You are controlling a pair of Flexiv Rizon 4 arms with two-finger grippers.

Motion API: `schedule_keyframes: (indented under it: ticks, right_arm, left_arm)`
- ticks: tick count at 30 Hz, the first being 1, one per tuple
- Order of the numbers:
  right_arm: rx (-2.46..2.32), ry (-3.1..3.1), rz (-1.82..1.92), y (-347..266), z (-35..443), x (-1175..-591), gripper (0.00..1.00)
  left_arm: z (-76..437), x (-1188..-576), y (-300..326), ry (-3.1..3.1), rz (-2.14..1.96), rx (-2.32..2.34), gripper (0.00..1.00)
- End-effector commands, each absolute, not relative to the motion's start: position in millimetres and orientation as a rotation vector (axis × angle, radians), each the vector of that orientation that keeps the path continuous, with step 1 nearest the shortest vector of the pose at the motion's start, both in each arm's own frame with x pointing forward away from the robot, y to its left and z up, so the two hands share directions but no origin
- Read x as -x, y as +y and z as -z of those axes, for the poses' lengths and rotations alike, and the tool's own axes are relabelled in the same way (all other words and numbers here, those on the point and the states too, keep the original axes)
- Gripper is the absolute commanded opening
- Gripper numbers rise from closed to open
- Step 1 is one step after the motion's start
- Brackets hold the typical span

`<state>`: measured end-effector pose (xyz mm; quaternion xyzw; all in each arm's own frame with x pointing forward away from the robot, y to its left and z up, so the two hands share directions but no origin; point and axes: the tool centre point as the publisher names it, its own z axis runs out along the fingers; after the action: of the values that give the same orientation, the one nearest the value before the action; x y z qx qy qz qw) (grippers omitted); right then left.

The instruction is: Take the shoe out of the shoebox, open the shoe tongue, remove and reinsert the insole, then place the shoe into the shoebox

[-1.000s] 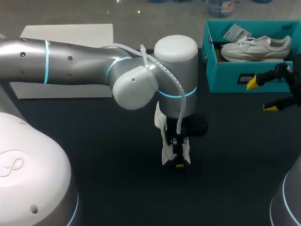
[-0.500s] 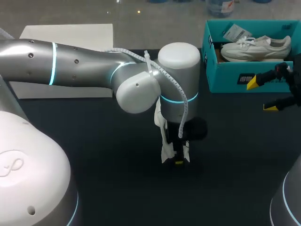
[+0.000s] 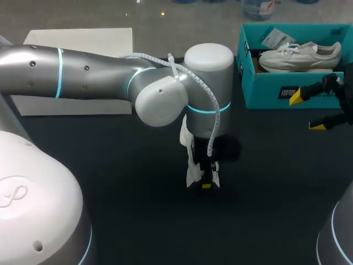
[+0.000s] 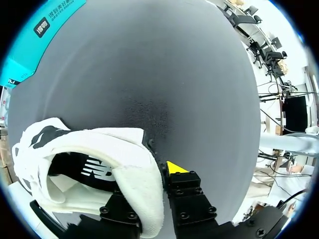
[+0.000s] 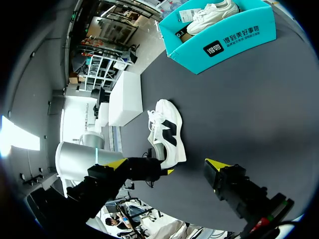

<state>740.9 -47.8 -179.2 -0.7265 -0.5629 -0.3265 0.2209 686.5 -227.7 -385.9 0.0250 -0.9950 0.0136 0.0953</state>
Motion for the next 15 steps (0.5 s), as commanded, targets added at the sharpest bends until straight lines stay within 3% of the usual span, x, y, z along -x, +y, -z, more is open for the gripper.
schedule_keyframes:
  ticks: [1,15]
  right_arm:
    - [2.013,-1.556,0.900,-47,179,-741,1.00]
    - [2.013,-1.556,0.900,-47,179,-741,1.00]
  left_arm:
    - [360,-687,-221,-2.945,-0.034,-0.085,0.00]
    - [268,-677,-220,-2.940,-0.073,0.096,0.00]
